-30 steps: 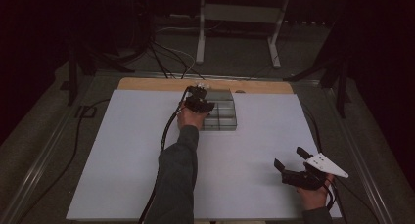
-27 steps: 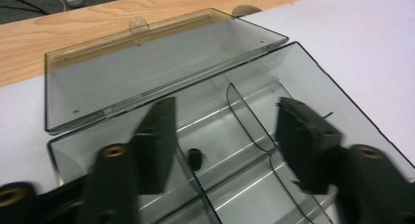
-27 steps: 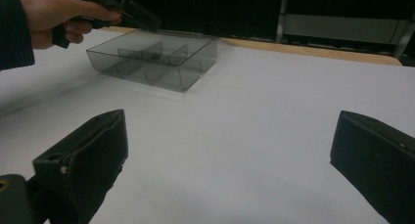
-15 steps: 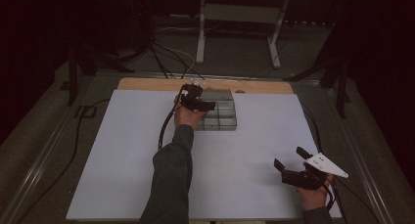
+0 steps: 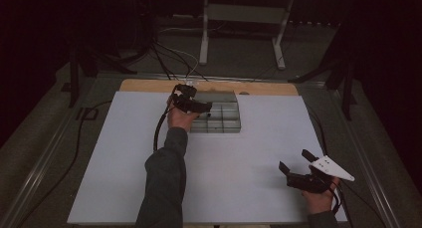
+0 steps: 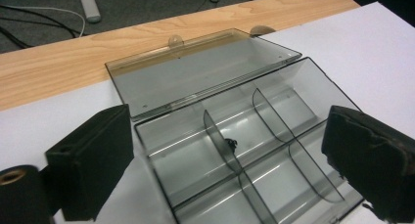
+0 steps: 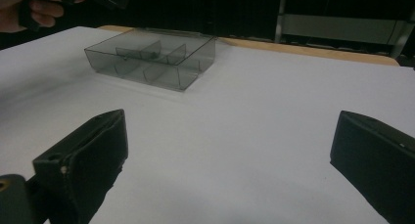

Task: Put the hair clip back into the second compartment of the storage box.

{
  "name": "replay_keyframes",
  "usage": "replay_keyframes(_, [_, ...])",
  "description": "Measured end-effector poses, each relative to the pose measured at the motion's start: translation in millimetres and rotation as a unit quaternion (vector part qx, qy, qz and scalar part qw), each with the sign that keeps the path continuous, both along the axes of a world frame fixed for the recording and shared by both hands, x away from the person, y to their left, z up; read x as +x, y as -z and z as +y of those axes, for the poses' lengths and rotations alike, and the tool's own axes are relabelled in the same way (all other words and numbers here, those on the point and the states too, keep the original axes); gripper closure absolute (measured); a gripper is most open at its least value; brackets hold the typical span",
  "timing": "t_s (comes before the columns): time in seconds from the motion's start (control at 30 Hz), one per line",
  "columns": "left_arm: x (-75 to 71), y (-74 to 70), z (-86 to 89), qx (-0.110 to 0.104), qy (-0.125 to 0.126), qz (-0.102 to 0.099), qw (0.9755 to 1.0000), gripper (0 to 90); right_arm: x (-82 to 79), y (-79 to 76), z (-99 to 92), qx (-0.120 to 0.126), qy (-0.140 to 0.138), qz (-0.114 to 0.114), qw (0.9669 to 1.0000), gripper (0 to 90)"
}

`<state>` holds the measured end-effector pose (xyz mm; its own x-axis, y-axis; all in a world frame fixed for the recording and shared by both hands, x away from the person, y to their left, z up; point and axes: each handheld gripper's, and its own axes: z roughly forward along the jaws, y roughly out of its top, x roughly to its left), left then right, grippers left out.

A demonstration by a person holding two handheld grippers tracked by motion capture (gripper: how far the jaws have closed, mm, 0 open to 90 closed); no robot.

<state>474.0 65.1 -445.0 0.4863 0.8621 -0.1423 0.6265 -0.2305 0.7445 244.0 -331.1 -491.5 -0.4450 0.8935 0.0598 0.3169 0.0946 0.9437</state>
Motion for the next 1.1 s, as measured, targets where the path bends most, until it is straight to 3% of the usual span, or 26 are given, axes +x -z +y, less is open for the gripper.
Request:
replay_keyframes(0.17, [-4.9, -5.3, 12.5, -0.002, 0.005, 0.003, 1.0, 1.2, 0.3, 0.3, -0.2, -0.001, -0.001, 0.001, 1.0, 0.5])
replay_keyframes(0.53, [-39.8, -13.1, 54.5, -0.018, 0.002, -0.036, 0.9992, 0.7, 0.0, 0.7, 0.7, -0.004, -0.002, 0.001, 1.0, 0.5])
replay_keyframes(0.8, [-86.4, -9.0, 98.3, -0.027, 0.003, -0.075, 0.9968, 0.7, -0.5, 1.1, 2.1, -0.004, -0.005, 0.003, 1.0, 0.5])
replay_keyframes(1.1, [-144.9, 3.6, 135.3, -0.034, -0.028, -0.112, 0.9928, 0.7, -0.2, 2.1, 4.5, -0.005, -0.01, 0.007, 0.9999, 0.5])
